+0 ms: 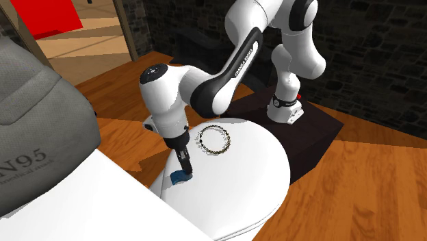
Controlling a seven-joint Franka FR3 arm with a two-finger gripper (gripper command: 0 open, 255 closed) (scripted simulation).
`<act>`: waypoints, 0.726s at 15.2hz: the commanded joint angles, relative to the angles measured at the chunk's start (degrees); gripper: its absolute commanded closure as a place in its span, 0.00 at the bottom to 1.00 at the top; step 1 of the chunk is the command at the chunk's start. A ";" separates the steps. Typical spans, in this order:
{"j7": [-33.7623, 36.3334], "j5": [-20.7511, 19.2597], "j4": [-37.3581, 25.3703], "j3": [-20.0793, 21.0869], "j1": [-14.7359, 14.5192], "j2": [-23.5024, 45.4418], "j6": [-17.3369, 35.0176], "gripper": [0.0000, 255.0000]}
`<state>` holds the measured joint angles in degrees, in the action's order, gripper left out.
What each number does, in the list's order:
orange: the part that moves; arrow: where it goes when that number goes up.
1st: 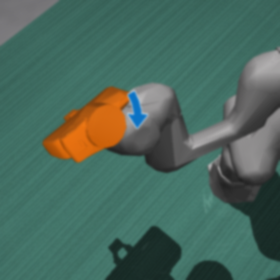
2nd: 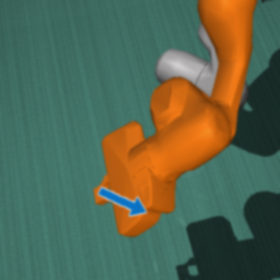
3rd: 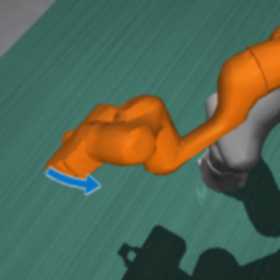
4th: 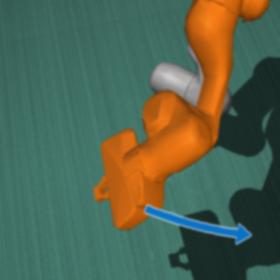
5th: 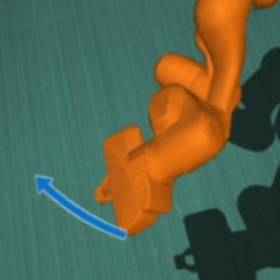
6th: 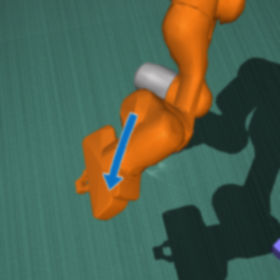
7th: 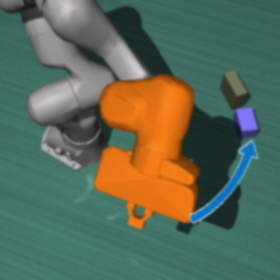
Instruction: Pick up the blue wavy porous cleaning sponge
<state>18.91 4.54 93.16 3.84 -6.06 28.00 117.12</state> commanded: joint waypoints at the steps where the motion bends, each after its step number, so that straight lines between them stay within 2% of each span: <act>1: 0.45 -0.23 -5.39 -0.07 -0.29 4.52 -0.83 0.00; 10: 0.09 -0.20 -3.77 -0.11 -0.36 7.29 3.54 0.00; 11: 0.08 -0.21 -4.06 -0.12 -0.35 7.45 3.40 1.00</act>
<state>18.99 4.33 89.18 3.72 -6.40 35.30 120.42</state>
